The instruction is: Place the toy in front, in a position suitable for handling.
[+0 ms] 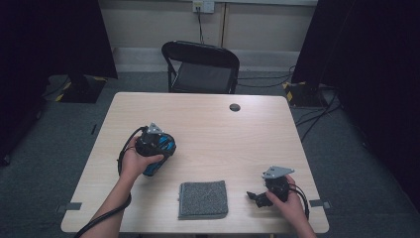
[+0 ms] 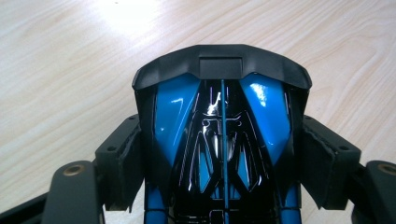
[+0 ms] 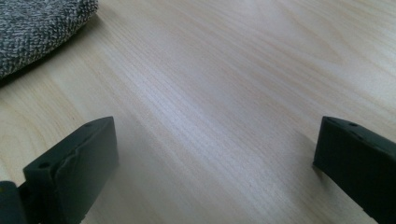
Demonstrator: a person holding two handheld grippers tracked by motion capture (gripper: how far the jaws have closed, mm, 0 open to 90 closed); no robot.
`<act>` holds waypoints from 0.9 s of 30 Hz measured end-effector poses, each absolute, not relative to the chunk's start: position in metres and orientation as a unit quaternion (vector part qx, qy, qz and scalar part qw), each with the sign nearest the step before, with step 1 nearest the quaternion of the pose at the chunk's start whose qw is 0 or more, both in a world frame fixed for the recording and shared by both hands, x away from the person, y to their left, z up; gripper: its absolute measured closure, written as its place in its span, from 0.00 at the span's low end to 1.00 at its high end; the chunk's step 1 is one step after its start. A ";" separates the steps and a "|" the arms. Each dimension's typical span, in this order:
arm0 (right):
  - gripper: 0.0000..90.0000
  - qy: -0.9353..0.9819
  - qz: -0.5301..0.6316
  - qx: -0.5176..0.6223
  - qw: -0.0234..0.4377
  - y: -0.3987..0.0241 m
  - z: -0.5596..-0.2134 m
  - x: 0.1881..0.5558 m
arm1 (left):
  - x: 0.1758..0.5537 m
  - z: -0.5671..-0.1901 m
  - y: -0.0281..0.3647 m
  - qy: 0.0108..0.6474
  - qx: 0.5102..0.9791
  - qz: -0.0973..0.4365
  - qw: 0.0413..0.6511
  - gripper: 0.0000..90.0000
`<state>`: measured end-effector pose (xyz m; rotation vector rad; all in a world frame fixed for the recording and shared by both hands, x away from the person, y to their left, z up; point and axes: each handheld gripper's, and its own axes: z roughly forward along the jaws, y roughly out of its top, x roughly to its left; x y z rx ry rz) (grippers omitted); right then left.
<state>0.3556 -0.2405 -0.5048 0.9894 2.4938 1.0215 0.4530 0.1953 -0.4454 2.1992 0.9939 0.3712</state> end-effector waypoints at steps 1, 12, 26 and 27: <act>0.00 0.861 0.353 0.341 0.135 -0.240 -0.505 0.356 | 0.453 -0.443 0.195 0.380 0.847 0.145 0.343 0.28; 0.00 0.861 0.353 0.342 0.135 -0.240 -0.505 0.356 | 0.459 -0.434 0.173 0.365 0.852 0.140 0.349 0.28; 0.00 0.861 0.352 0.342 0.135 -0.240 -0.505 0.356 | 0.482 -0.446 0.128 0.347 0.866 0.121 0.339 0.28; 0.00 0.861 0.352 0.342 0.135 -0.240 -0.505 0.356 | 0.483 -0.447 0.125 0.344 0.869 0.120 0.336 0.28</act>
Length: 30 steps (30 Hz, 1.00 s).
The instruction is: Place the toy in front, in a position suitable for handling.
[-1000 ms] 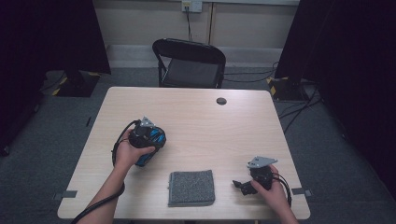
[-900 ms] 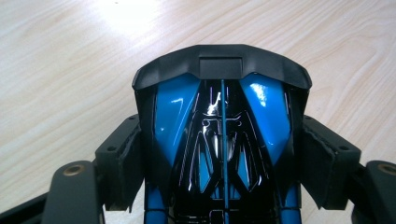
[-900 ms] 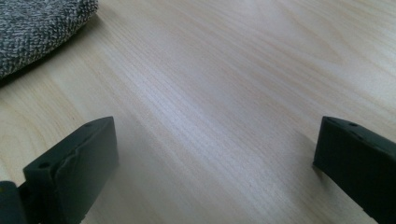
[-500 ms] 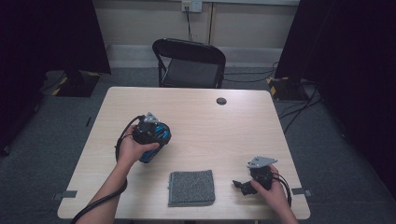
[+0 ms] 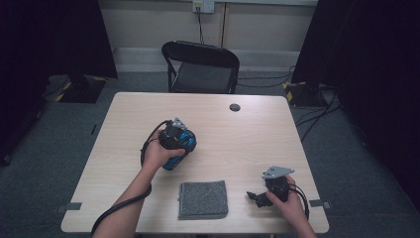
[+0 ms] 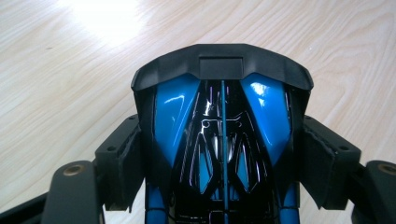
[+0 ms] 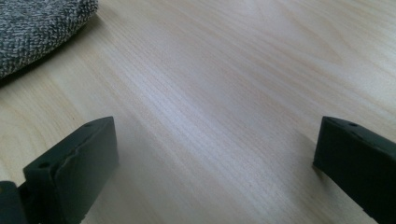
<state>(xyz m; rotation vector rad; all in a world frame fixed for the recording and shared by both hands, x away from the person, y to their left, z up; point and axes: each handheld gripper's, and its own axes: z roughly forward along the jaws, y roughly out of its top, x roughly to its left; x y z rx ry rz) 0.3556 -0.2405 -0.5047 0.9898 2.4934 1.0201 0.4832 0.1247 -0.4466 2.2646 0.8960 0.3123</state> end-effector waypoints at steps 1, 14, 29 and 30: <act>0.00 0.861 0.352 0.342 0.135 -0.240 -0.505 0.356 | 0.485 -0.448 0.122 0.342 0.870 0.120 0.334 0.28; 0.00 0.861 0.353 0.341 0.135 -0.241 -0.505 0.356 | 0.494 -0.465 0.080 0.315 0.887 0.110 0.318 0.28; 0.00 0.861 0.352 0.342 0.135 -0.240 -0.505 0.356 | 0.499 -0.482 0.060 0.307 0.897 0.110 0.298 0.28; 0.00 0.861 0.353 0.341 0.135 -0.240 -0.505 0.356 | 0.499 -0.484 0.061 0.306 0.898 0.108 0.296 0.28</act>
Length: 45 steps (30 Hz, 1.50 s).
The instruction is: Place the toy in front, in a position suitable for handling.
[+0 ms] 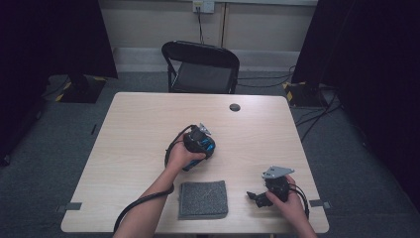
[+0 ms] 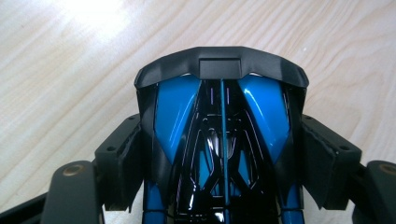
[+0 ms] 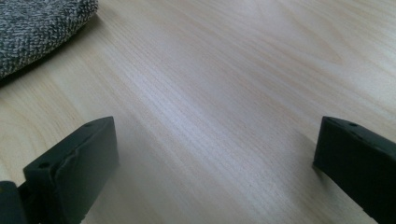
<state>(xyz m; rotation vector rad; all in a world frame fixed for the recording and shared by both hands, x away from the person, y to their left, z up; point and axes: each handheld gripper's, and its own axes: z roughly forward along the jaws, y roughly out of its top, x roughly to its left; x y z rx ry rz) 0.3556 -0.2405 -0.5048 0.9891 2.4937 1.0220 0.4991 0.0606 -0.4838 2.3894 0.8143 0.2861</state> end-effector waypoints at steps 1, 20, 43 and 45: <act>0.00 0.861 0.353 0.341 0.135 -0.240 -0.505 0.356 | 0.499 -0.485 0.061 0.307 0.898 0.107 0.296 0.28; 0.00 0.861 0.352 0.342 0.135 -0.240 -0.505 0.356 | 0.494 -0.479 0.079 0.317 0.885 0.094 0.328 0.21; 0.00 0.861 0.352 0.342 0.135 -0.240 -0.505 0.356 | 0.439 -0.479 0.151 0.336 0.861 0.099 0.370 0.20; 0.00 0.861 0.352 0.342 0.135 -0.240 -0.505 0.356 | 0.436 -0.482 0.152 0.334 0.861 0.102 0.370 0.20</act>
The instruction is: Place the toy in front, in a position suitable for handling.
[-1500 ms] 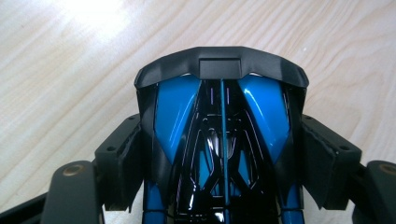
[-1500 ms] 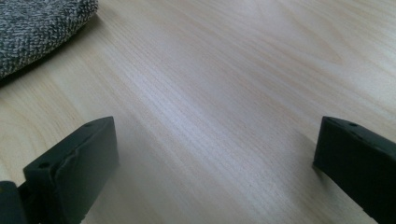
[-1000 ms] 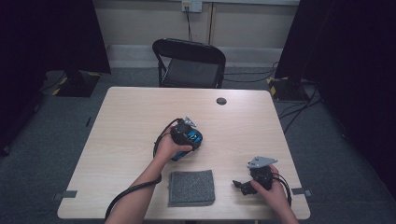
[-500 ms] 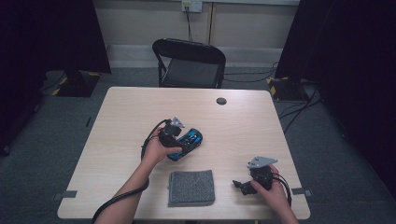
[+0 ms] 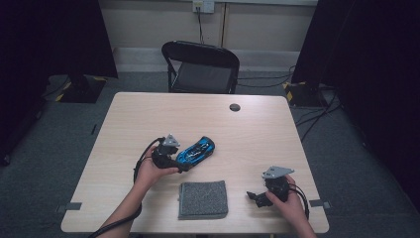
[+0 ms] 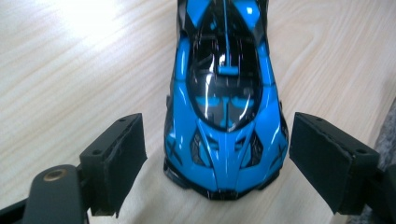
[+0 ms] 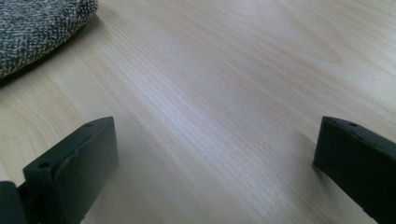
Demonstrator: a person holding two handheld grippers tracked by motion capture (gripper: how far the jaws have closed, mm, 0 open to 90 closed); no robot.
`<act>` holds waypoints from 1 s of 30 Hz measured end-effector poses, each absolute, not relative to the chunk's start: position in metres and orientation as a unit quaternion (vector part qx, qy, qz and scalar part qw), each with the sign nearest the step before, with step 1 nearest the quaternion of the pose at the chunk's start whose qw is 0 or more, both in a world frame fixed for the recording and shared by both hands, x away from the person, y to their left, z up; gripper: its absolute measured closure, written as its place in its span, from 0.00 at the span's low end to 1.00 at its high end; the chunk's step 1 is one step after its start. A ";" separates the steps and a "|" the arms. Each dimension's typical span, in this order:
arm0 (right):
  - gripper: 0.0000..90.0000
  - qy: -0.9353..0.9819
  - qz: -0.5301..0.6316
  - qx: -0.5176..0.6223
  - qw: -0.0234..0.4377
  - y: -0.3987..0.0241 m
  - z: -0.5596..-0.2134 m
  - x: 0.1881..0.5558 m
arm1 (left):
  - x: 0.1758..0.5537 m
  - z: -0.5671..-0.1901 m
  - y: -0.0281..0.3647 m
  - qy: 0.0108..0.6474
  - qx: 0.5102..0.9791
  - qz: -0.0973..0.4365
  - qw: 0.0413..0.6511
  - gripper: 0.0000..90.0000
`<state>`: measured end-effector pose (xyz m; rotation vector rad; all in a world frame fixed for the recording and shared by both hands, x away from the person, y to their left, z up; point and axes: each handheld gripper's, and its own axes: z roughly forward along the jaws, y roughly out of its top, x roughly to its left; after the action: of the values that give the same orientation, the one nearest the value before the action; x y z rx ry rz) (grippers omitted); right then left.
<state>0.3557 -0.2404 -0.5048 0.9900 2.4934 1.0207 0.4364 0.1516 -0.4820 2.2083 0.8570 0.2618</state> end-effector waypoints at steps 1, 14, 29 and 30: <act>0.00 0.861 0.352 0.342 0.135 -0.240 -0.505 0.356 | 0.436 -0.482 0.152 0.334 0.861 0.102 0.370 0.20; 0.00 0.861 0.352 0.342 0.135 -0.240 -0.505 0.356 | 0.436 -0.505 0.144 0.316 0.861 0.125 0.378 0.18; 0.00 0.861 0.352 0.342 0.135 -0.240 -0.505 0.356 | 0.436 -0.504 0.144 0.303 0.862 0.125 0.387 0.28; 0.00 0.861 0.352 0.342 0.134 -0.240 -0.505 0.356 | 0.436 -0.505 0.144 0.303 0.861 0.124 0.389 0.28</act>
<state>0.3560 -0.2401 -0.5048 0.9902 2.4951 1.0209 0.4358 0.1443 -0.5047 2.1904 0.7694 0.3162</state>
